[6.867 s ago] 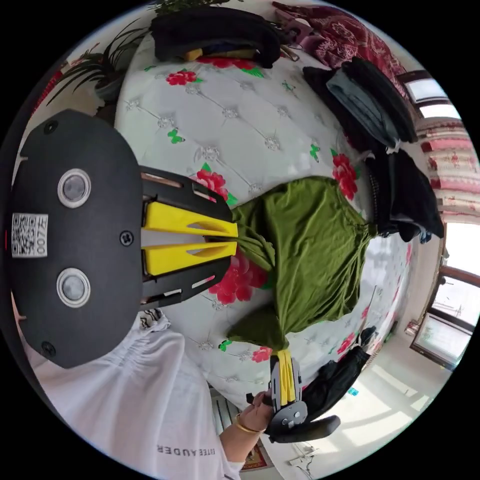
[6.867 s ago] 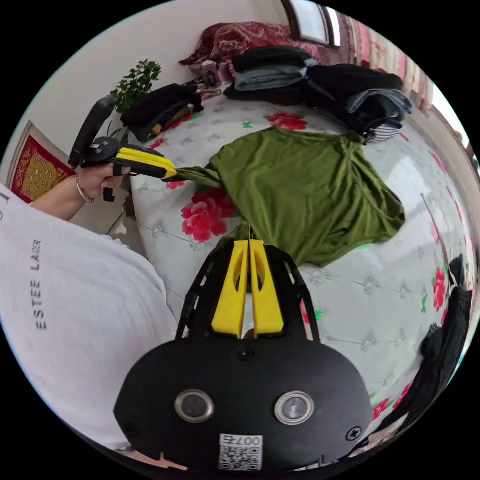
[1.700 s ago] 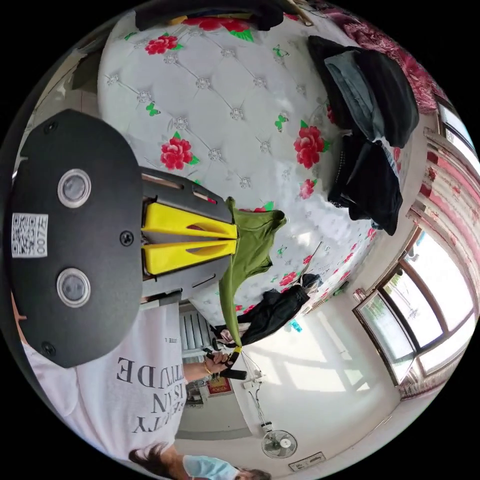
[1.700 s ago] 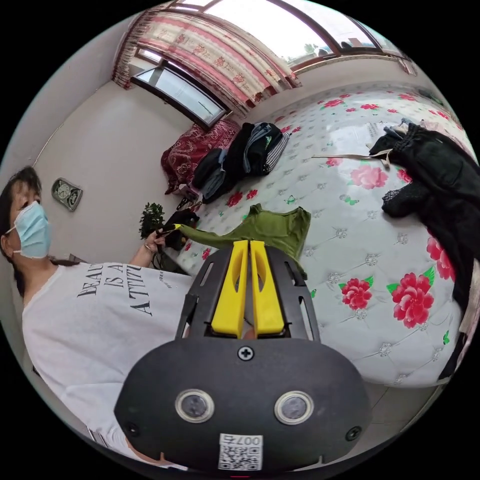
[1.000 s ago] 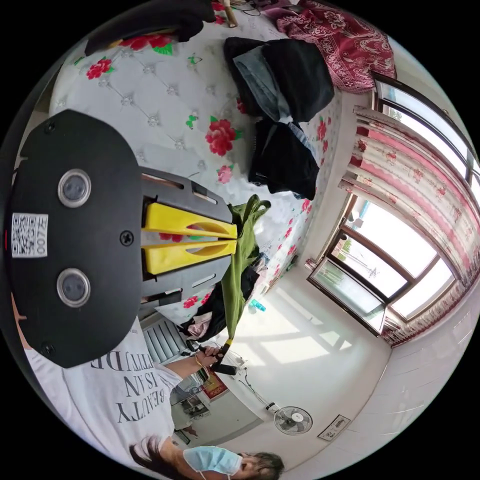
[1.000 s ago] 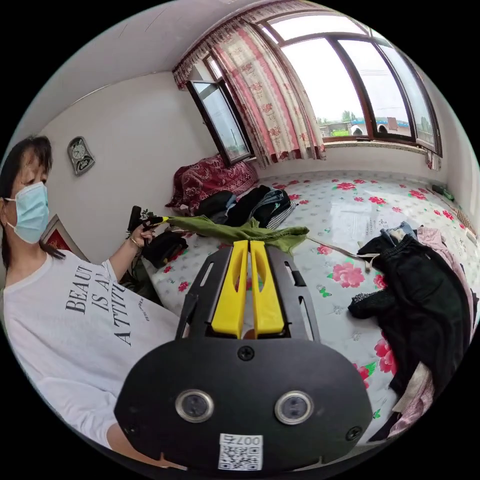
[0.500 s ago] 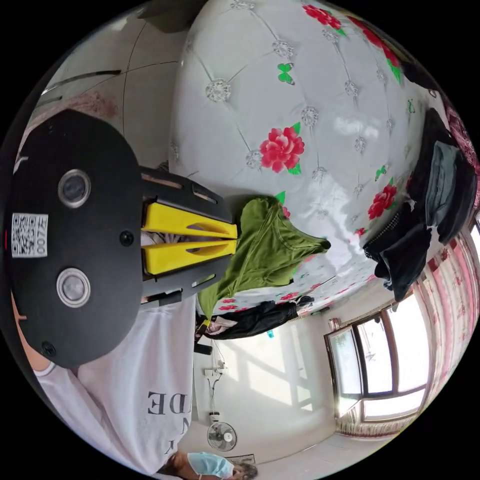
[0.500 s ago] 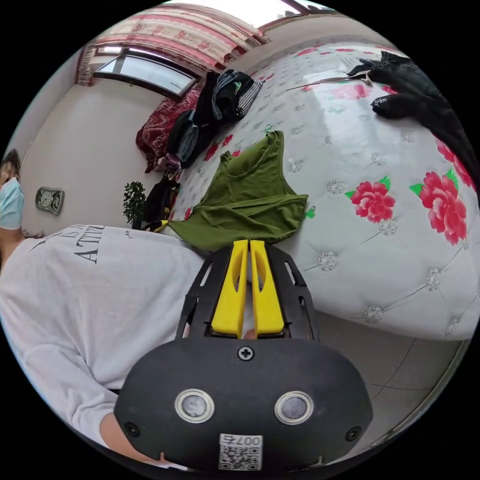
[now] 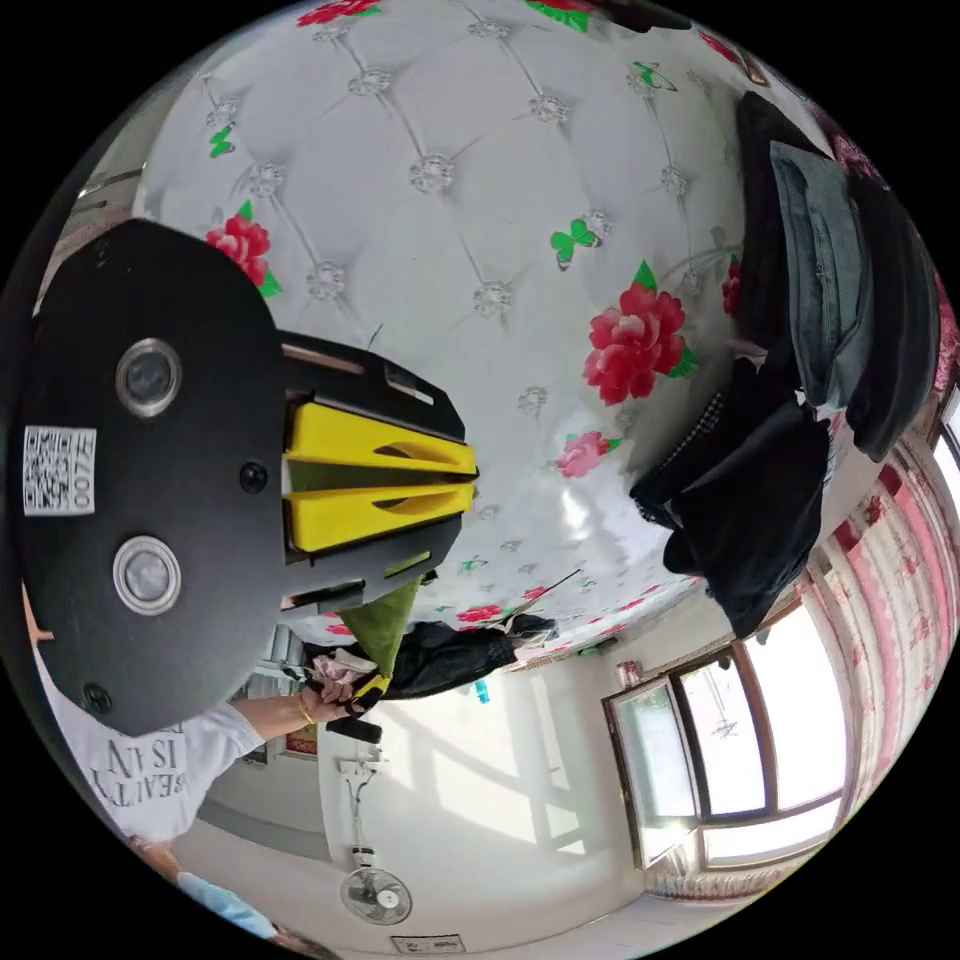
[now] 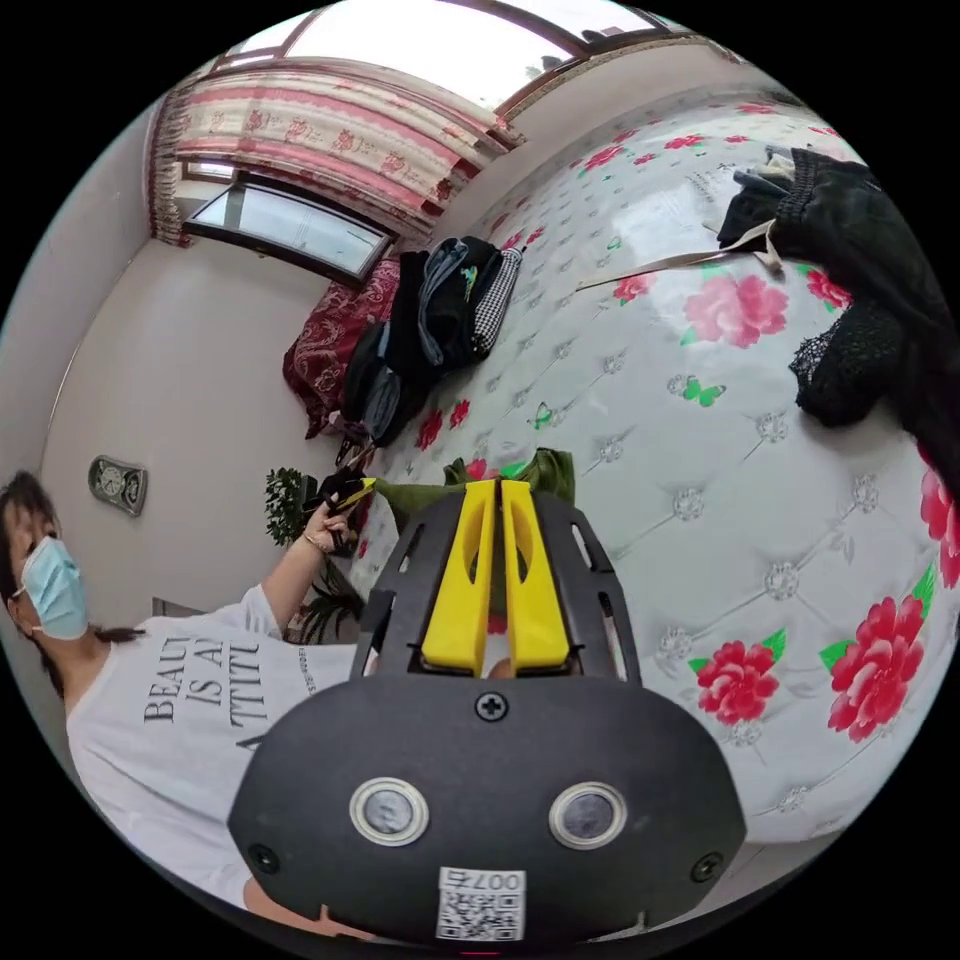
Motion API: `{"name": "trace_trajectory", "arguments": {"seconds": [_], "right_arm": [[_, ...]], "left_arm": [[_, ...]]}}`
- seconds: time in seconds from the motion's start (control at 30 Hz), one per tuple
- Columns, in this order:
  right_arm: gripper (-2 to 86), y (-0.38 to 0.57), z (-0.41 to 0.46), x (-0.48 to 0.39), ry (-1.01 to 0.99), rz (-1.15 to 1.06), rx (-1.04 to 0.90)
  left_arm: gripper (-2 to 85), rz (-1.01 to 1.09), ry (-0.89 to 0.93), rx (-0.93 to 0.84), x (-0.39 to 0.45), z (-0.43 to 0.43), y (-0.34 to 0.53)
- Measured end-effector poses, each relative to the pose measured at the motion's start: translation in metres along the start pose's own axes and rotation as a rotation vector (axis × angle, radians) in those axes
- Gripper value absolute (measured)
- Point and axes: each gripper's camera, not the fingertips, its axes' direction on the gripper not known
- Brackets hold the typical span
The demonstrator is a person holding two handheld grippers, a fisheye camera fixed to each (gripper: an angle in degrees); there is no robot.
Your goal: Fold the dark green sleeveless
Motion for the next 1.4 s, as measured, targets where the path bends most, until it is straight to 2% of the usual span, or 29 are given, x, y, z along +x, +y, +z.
{"name": "trace_trajectory", "arguments": {"seconds": [0.07, 0.23, 0.43, 0.6, 0.73, 0.8, 1.07, 1.23, 1.33, 1.4], "right_arm": [[2.0, -0.027, 0.017, 0.021, 0.081, 0.063, 0.041], [3.8, -0.021, 0.047, 0.068, 0.172, 0.222, 0.085], [5.3, 0.100, 0.042, 0.101, 0.146, 0.336, 0.182], [7.0, 0.183, 0.063, 0.145, 0.056, 0.518, 0.225], [7.3, 0.200, 0.089, 0.159, -0.024, 0.553, 0.290], [6.0, 0.210, 0.100, 0.165, -0.057, 0.579, 0.382], [0.5, 0.235, 0.116, 0.190, -0.249, 0.692, 0.542], [-0.1, 0.203, 0.101, 0.151, -0.143, 0.567, 0.493], [-0.1, 0.136, 0.118, 0.079, 0.051, 0.276, 0.298], [-0.1, 0.082, 0.169, 0.000, 0.184, -0.049, 0.042]], "left_arm": [[8.5, -0.064, -0.055, 0.015, -0.006, 0.031, -0.031], [9.2, -0.061, -0.157, -0.008, -0.018, 0.054, -0.031], [7.6, 0.049, -0.230, -0.002, -0.014, 0.042, 0.061], [7.3, 0.103, -0.142, -0.056, 0.018, 0.059, 0.119], [7.7, 0.214, -0.107, -0.139, 0.057, 0.104, 0.136], [7.9, 0.222, -0.089, -0.153, 0.066, 0.120, 0.137], [5.6, 0.285, -0.277, -0.199, 0.073, 0.164, 0.134], [6.4, 0.264, -0.244, -0.178, 0.067, 0.160, 0.139], [7.0, 0.233, -0.221, -0.151, 0.062, 0.146, 0.144], [7.1, 0.211, -0.202, -0.120, 0.057, 0.131, 0.150]]}}
